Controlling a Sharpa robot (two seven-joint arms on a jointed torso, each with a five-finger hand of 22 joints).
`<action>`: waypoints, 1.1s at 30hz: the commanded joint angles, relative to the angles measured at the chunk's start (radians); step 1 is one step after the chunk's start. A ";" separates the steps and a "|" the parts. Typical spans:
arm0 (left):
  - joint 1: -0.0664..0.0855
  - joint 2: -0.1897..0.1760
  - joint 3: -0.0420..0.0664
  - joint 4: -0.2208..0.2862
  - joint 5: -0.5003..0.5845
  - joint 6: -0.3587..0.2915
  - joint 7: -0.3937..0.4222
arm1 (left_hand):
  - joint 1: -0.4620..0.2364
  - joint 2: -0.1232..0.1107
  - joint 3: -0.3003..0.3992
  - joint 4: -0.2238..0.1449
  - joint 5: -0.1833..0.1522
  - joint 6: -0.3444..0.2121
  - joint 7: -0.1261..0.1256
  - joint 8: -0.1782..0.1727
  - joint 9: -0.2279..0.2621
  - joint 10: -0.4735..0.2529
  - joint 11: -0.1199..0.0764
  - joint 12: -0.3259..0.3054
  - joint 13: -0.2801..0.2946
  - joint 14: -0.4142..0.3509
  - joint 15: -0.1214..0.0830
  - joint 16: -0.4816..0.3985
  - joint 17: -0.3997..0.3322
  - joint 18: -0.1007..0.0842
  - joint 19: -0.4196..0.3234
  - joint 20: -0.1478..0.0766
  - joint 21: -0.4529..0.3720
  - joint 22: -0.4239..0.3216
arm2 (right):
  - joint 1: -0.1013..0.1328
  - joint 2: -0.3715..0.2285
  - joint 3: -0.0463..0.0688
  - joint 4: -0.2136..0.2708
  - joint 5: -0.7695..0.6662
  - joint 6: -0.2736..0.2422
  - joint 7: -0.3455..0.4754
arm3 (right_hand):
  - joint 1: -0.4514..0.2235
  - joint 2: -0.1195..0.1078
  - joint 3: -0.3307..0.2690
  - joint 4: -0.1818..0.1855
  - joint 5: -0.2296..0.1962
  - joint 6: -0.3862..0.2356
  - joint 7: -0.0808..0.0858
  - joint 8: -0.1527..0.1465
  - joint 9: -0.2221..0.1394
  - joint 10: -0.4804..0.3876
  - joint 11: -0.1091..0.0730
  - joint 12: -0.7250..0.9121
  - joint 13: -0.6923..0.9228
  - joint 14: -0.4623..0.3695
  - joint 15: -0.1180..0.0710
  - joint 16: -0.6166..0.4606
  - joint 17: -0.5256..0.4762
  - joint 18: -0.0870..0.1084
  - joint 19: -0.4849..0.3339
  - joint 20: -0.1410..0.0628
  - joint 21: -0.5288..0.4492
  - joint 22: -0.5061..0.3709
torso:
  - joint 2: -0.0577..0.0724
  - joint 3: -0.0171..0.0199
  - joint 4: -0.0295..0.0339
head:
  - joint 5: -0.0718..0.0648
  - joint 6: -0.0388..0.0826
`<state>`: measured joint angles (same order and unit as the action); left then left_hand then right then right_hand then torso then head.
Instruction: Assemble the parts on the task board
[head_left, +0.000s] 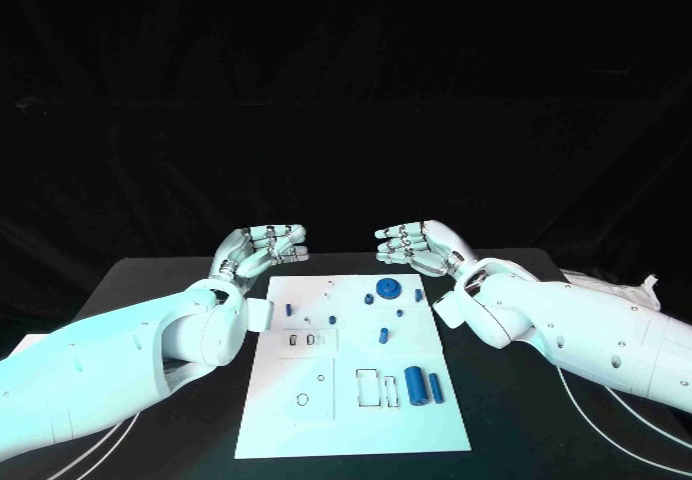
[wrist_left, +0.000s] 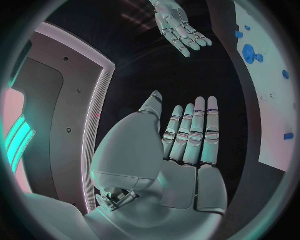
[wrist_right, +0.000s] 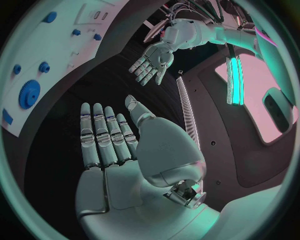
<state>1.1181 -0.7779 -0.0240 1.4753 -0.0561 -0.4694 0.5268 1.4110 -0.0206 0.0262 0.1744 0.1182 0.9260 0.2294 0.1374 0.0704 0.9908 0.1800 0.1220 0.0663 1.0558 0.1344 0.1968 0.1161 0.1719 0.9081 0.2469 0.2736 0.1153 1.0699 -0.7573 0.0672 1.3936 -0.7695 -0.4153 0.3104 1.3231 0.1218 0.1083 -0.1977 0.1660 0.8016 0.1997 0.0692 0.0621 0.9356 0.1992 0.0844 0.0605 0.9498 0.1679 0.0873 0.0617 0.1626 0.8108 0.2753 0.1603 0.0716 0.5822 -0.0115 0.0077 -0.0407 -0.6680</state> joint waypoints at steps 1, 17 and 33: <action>0.006 -0.020 0.001 0.034 -0.008 0.083 0.005 | 0.006 0.007 -0.006 -0.008 -0.002 0.013 -0.004 -0.001 -0.001 0.019 -0.005 -0.003 0.000 0.020 -0.005 -0.008 0.007 0.014 0.018 -0.006 -0.006 -0.005 | 0.010 -0.002 0.003 -0.003 -0.223 -0.039 -0.031 | 0.005 -0.015 0.024 -0.013 -0.009 0.141 0.023 0.008 0.006 0.127 -0.030 -0.005 0.004 0.121 -0.032 0.005 0.003 0.025 0.106 -0.026 0.030 0.001 | 0.027 -0.0015 0.0059 | -0.006 0.007; 0.018 -0.132 0.011 0.240 0.122 0.125 -0.030 | 0.009 0.023 -0.019 -0.018 0.005 0.037 -0.011 -0.007 -0.001 0.051 -0.013 -0.011 0.002 0.050 -0.014 -0.017 0.022 0.013 0.049 -0.015 -0.014 -0.015 | 0.054 -0.003 0.031 0.014 -0.807 0.099 -0.302 | -0.007 -0.081 0.068 -0.022 -0.020 0.219 -0.029 -0.002 0.006 0.239 -0.099 -0.022 0.003 0.529 -0.158 0.152 0.104 0.022 0.466 -0.175 0.233 0.077 | 0.109 -0.0139 0.0520 | -0.056 0.028; 0.022 -0.156 0.015 0.292 0.123 0.125 -0.033 | 0.010 0.023 -0.021 -0.020 0.005 0.036 -0.011 -0.010 -0.002 0.051 -0.013 -0.014 0.001 0.049 -0.014 -0.020 0.023 0.013 0.050 -0.015 -0.016 -0.017 | 0.071 0.007 0.040 0.014 -1.009 0.259 -0.404 | -0.034 -0.155 0.154 0.052 -0.031 0.221 -0.056 -0.005 0.005 0.206 -0.119 -0.023 0.004 0.556 -0.182 0.720 0.541 0.008 0.558 -0.200 0.529 0.273 | 0.158 -0.0213 0.0657 | -0.077 0.045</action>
<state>1.1376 -0.9329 -0.0098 1.7618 0.0583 -0.3668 0.4931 1.4194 -0.0040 0.0100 0.1582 0.1182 0.9558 0.2174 0.1330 0.0702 1.0333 0.1656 0.1120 0.0670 1.0980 0.1198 0.1810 0.1380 0.1716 0.9489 0.2306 0.2633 0.0995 1.1404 -0.7516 0.1064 1.4069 -1.6991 -0.2232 -0.0516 1.2868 -0.0249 0.2571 -0.1449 0.1388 1.0249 0.1465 0.0680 0.0669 1.1480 0.0814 0.0648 0.0641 1.4647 -0.0058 0.7836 0.5785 0.1776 1.3668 0.0721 0.6752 0.3311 0.7322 -0.0323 0.0696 -0.1170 -0.6254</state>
